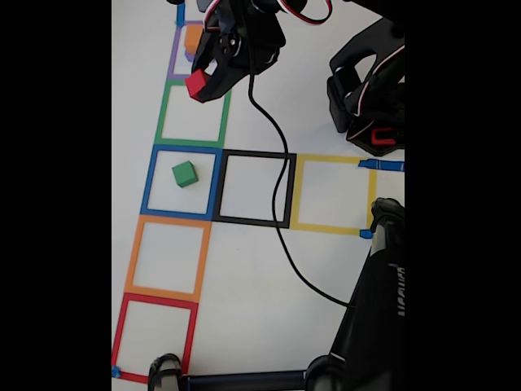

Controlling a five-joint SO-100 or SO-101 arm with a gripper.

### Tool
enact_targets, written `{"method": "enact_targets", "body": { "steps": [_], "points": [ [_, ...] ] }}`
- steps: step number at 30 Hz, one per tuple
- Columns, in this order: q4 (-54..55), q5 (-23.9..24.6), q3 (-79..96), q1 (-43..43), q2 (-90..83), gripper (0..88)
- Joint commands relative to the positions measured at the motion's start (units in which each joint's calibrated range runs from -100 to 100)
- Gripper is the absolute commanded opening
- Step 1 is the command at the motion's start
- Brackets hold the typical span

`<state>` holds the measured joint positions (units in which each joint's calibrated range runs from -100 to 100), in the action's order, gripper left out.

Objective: Tower of hanoi

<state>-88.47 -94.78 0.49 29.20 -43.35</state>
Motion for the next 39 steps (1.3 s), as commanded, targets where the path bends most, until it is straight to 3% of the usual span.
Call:
{"method": "enact_targets", "body": {
  "steps": [1,7,19,39],
  "points": [
    [6.12,-3.02,7.15,0.62,-3.92,3.0],
    [27.50,-5.22,36.06,-1.01,-12.40,2.6],
    [71.95,-5.22,72.33,-0.05,-8.85,2.8],
    [118.67,-5.22,73.79,0.33,29.75,2.7]
  ]
}}
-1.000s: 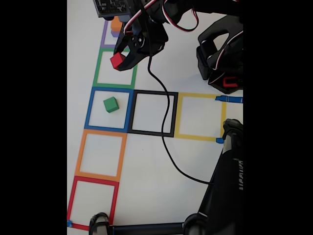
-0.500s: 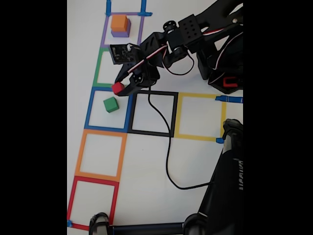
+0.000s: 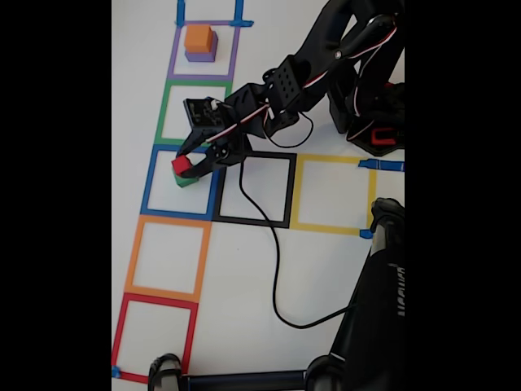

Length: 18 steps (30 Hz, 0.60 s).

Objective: Tower of hanoi

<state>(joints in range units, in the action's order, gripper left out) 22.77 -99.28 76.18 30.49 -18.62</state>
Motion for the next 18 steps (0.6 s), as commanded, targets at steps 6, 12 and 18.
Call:
{"method": "enact_targets", "body": {
  "steps": [6,12,18],
  "points": [
    [12.04,-0.72,-5.73,-2.78,13.00,2.6],
    [13.18,-0.72,-8.00,-3.45,16.31,2.5],
    [13.83,-0.72,-7.37,-2.68,16.64,2.5]
  ]
}}
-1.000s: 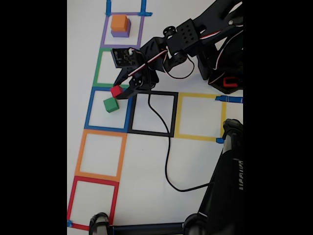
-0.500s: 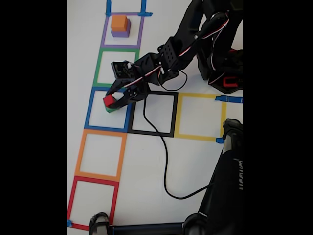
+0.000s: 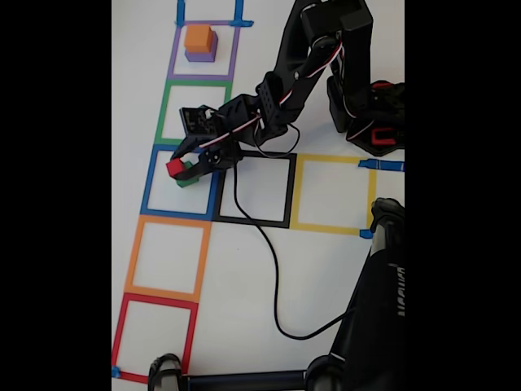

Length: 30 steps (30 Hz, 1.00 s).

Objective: Tower of hanoi

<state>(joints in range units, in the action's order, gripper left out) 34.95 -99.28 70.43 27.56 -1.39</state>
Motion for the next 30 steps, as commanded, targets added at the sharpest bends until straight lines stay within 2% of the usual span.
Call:
{"method": "enact_targets", "body": {
  "steps": [1,30],
  "points": [
    [1.65,-0.72,-1.52,0.34,-0.59,2.5],
    [5.54,-0.72,0.48,0.05,2.89,2.2]
  ]
}}
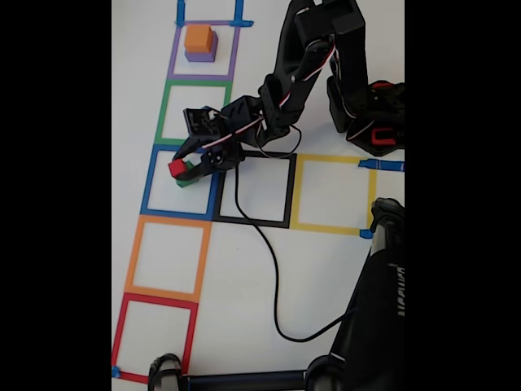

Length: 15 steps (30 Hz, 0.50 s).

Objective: Tower of hanoi

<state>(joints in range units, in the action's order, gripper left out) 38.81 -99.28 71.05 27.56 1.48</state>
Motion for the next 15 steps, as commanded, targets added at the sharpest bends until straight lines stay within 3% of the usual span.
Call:
{"method": "enact_targets", "body": {
  "steps": [1,15],
  "points": [
    [1.91,-0.72,-0.14,0.05,0.18,2.2],
    [3.78,-0.72,0.95,-0.71,1.07,10.6]
  ]
}}
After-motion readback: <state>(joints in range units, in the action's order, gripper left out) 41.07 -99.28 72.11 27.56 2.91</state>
